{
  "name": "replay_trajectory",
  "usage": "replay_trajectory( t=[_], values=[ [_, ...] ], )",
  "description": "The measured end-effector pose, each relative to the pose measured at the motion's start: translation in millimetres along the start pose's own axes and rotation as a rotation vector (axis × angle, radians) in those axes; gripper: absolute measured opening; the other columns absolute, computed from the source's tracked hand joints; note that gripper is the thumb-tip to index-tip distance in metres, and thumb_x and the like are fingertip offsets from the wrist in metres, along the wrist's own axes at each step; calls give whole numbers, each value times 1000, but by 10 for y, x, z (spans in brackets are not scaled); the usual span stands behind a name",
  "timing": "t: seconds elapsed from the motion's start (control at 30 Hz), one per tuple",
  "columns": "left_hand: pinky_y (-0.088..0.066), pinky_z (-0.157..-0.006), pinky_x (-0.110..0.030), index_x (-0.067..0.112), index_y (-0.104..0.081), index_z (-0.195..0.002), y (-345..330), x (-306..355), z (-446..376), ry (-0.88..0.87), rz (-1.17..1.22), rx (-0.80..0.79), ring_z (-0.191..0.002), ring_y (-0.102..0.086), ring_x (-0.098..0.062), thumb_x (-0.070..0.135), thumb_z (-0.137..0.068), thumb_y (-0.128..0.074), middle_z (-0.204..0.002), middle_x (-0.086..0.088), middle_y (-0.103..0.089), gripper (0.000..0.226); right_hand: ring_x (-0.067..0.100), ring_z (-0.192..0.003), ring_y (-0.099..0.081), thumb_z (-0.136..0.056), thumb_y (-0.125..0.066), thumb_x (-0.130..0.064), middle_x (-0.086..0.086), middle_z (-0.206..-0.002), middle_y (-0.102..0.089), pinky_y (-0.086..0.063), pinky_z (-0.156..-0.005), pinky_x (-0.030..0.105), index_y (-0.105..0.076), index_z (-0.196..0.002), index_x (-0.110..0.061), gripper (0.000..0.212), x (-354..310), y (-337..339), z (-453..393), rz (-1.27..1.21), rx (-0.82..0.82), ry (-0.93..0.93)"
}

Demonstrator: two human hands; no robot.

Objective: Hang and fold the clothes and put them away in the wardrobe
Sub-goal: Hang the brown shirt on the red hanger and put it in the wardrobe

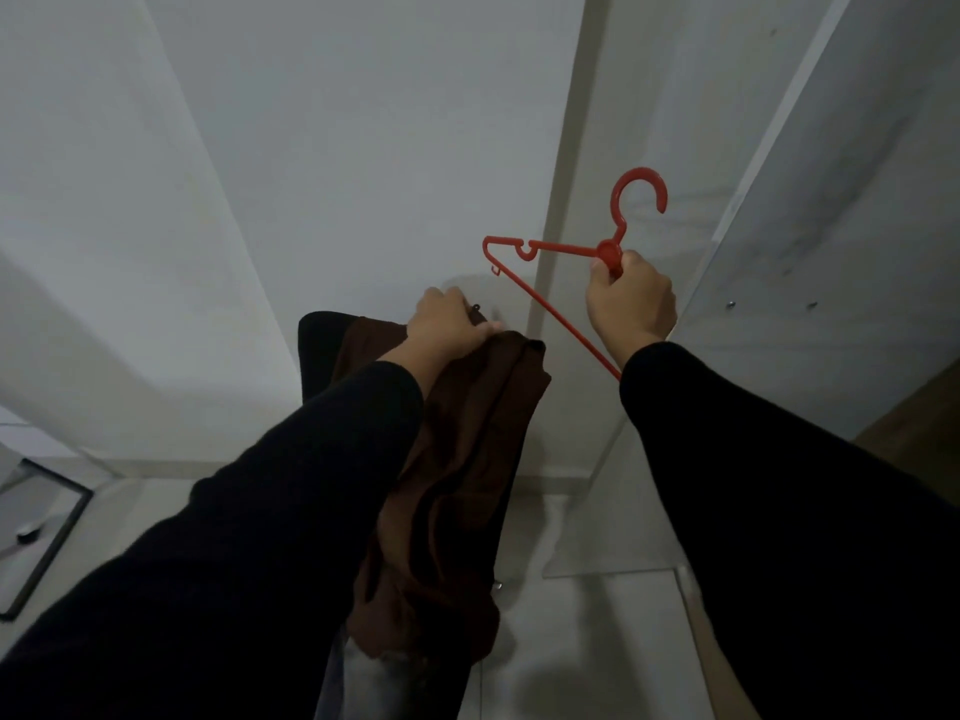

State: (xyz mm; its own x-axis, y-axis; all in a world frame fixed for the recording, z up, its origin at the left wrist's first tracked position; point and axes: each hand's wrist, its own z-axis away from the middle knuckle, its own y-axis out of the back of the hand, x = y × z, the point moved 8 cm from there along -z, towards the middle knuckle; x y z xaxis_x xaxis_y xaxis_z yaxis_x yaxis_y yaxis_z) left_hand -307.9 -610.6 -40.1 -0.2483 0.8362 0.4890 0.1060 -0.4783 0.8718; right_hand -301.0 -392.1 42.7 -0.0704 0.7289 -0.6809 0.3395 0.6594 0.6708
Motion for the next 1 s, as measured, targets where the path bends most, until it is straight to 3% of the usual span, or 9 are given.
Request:
replay_trajectory(
  t=[0.1,0.23,0.3,0.5,0.63,0.7,0.77,0.87,1.0],
  values=[
    [-43,-98,-46,11,-42,-130,-163,-91,-104,161,-84,-52,-117,-50,-32,62,-80,-59,-125,-12,-50,73,20,-97,-59,-99,-45,-34,3,-101,-63,-36,-77,24,-59,-117,-10,33,65,-34,-77,15,-20,10],
    [-49,-89,-37,4,-53,-113,-220,-107,-208,187,3,-118,-104,-57,-30,35,-91,-55,-117,-14,-58,38,14,-89,-56,-99,-44,-36,2,-102,-64,-40,-79,24,-59,-115,-11,33,171,-51,-187,3,-21,-10],
    [-48,-82,-32,2,-53,-114,-189,-117,-199,233,131,-155,-103,-57,-29,24,-91,-53,-113,-13,-57,32,15,-95,-59,-100,-41,-37,2,-105,-65,-42,-81,25,-60,-114,-13,34,206,-62,-210,-13,-16,-23],
    [-49,-83,-34,1,-49,-122,-11,-136,49,370,693,-207,-93,-58,-26,21,-93,-47,-107,-13,-57,35,13,-80,-54,-100,-41,-37,-4,-85,-55,-40,-73,22,-62,-107,-11,34,113,-153,-74,-80,-85,-53],
    [-50,-64,-28,-1,-58,-90,269,13,283,309,1142,-97,-75,-59,-21,10,-92,-48,-81,-9,-59,14,14,-71,-54,-93,-50,-47,-3,-73,-56,-38,-56,20,-63,-90,-12,38,-46,-332,181,-231,-258,-125],
    [-51,-68,-31,0,-56,-78,410,126,405,248,1353,-72,-75,-59,-24,5,-90,-48,-78,-12,-59,15,18,-83,-60,-85,-56,-56,2,-87,-65,-46,-69,25,-68,-94,-12,47,-168,-398,334,-303,-341,-142],
    [-52,-76,-35,-2,-55,-81,545,235,572,190,1526,-88,-79,-58,-26,2,-90,-45,-85,-18,-58,14,21,-93,-62,-79,-60,-62,5,-98,-68,-50,-85,32,-68,-94,-13,52,-332,-397,505,-354,-404,-130],
    [-51,-83,-36,-3,-50,-85,740,324,837,120,1714,-95,-92,-56,-30,1,-92,-41,-97,-22,-53,12,21,-94,-62,-78,-65,-57,4,-95,-67,-52,-89,34,-67,-93,-13,46,-572,-331,749,-378,-476,-78],
    [-55,-68,-31,-1,-50,-82,996,429,1259,-9,1810,-100,-81,-57,-24,0,-93,-41,-85,-17,-53,14,18,-92,-62,-86,-65,-36,0,-91,-65,-51,-85,30,-63,-91,-16,20,-773,-108,1016,-449,-468,-56]
  ],
)
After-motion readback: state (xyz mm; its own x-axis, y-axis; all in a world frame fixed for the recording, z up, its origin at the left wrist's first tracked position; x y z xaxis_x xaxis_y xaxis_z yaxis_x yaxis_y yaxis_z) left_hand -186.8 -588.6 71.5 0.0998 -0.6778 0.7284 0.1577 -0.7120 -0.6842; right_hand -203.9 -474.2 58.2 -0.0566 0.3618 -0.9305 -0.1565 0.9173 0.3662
